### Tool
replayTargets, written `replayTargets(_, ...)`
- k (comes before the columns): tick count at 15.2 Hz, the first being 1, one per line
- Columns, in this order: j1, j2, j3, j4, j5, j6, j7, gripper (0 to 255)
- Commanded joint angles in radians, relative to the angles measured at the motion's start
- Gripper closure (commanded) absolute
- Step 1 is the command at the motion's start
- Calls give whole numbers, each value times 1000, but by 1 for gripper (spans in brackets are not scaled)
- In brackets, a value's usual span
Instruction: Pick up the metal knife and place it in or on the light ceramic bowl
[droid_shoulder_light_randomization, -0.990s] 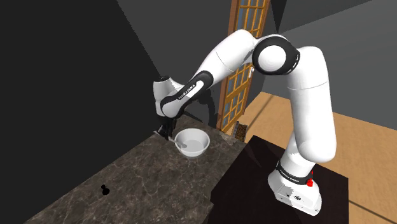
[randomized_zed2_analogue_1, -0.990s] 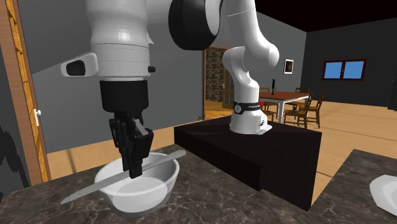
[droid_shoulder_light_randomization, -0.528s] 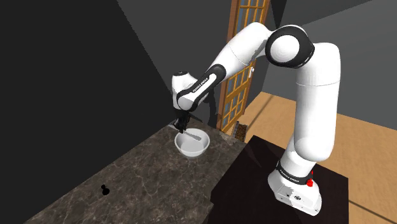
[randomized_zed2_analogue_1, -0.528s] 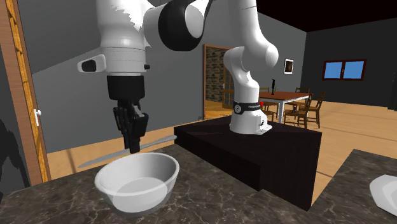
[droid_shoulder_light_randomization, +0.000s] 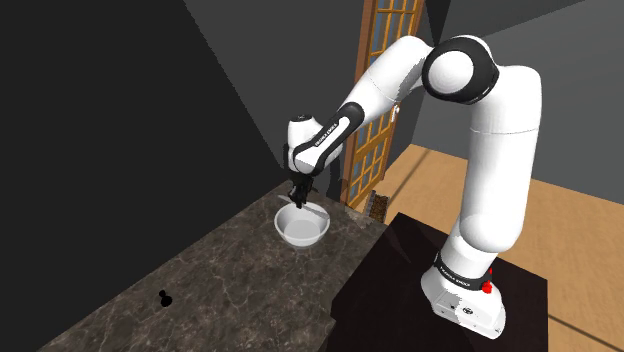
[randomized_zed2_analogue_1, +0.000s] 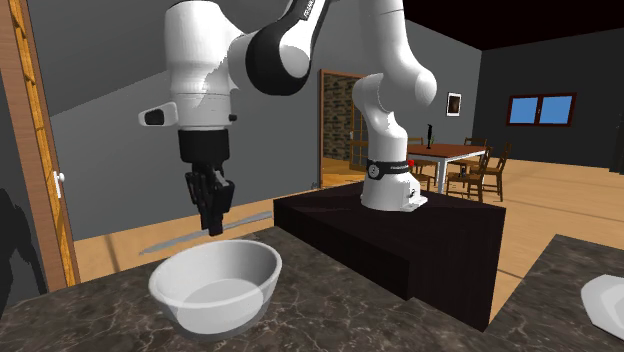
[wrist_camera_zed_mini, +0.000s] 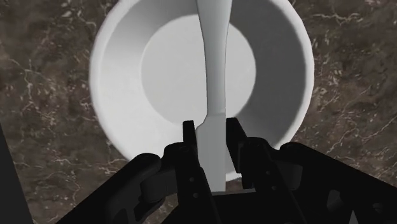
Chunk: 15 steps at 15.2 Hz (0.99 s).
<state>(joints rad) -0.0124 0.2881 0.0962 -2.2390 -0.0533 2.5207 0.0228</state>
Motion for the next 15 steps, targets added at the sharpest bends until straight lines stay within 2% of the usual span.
replayTargets(1,0,24,-2,-1,-4,25,1,255)
replayTargets(11,11,146,-17,9,-26,136,17,255)
replayTargets(15,11,146,-17,9,-26,136,17,255)
